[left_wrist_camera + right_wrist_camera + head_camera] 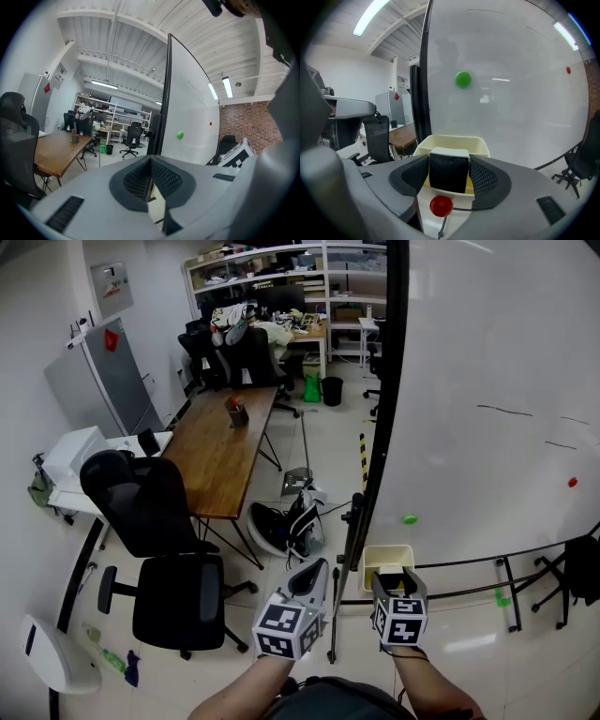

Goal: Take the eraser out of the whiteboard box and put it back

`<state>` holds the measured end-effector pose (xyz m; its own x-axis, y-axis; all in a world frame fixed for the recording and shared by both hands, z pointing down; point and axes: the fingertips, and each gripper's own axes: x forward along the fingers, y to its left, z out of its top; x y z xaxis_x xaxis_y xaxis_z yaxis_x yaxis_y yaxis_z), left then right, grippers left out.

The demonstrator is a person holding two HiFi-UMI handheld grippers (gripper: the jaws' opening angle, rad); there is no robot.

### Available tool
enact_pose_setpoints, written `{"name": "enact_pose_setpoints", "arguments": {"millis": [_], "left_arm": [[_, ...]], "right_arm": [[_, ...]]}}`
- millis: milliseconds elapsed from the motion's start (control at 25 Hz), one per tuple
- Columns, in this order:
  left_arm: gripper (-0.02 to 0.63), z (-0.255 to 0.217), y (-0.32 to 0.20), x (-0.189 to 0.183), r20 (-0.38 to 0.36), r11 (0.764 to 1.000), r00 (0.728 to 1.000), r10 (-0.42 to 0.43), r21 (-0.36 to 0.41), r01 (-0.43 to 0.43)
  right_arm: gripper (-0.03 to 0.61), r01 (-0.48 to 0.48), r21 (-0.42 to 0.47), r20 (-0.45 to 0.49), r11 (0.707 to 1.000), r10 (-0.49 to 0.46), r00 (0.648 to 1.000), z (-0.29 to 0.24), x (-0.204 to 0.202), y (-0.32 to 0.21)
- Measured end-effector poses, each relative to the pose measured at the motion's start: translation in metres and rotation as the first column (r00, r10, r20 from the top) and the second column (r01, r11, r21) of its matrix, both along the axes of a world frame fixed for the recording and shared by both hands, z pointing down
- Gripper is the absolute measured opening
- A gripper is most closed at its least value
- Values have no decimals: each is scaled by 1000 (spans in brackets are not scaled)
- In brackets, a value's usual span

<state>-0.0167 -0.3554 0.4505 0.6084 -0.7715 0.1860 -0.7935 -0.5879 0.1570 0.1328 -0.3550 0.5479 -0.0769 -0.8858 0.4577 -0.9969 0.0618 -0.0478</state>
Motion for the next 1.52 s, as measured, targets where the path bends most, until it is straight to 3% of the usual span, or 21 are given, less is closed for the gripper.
{"name": "enact_pose_setpoints", "arguments": {"millis": [280, 640, 960, 1120, 1280, 1520], "left_arm": [[26, -5, 3, 0, -10, 1000, 1000, 2, 11, -2], [26, -41, 10, 4, -42, 998, 999, 24, 60, -22], [26, -109, 24, 7, -50, 984, 997, 57, 170, -48], [26, -148, 42, 10, -89, 971, 991, 98, 227, -76], [25, -164, 51, 8, -92, 961, 990, 105, 265, -77], [25, -170, 63, 5, -88, 958, 991, 105, 276, -77]], "right_arm": [[288, 28, 7, 14, 1000, -28, 1000, -6, -1, 2], [287, 39, 158, 109, 987, -57, 992, -90, 5, 14], [287, 106, 371, 133, 922, -166, 977, -208, 6, 31], [287, 134, 449, 120, 883, -208, 971, -254, 4, 44], [287, 159, 494, 99, 855, -237, 966, -279, 2, 56], [287, 171, 505, 90, 846, -249, 964, -287, 1, 67]]}}
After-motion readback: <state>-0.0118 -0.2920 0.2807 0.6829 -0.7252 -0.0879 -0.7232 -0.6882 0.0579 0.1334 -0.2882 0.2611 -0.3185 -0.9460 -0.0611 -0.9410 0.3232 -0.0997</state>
